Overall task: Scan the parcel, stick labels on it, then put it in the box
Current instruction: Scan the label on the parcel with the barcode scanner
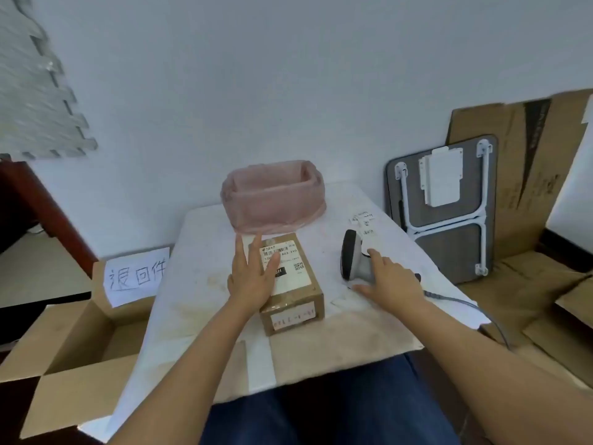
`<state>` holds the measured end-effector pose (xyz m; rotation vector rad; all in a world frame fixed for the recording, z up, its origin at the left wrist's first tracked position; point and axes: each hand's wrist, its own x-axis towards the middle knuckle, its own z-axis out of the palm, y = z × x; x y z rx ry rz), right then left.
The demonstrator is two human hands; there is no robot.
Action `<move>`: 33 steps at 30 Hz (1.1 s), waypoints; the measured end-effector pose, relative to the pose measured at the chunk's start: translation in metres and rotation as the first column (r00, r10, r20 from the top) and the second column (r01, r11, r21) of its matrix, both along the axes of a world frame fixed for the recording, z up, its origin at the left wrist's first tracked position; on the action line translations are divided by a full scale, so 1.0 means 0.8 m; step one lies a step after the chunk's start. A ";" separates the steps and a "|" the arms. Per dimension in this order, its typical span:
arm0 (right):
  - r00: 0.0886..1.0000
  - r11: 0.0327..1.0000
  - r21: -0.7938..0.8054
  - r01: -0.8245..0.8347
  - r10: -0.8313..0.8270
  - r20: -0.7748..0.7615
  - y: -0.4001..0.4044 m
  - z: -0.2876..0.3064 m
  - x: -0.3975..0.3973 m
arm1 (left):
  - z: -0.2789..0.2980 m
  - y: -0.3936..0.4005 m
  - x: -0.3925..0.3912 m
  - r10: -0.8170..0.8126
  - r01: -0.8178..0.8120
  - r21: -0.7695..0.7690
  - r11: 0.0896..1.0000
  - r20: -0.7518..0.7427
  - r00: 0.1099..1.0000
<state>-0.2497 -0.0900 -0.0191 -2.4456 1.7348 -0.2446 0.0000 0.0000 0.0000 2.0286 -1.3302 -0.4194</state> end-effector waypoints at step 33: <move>0.384 0.843 0.511 -0.170 -0.421 0.822 0.046 0.059 0.096 | 0.005 0.041 -0.012 0.035 -0.013 0.033 0.999 -0.837 0.545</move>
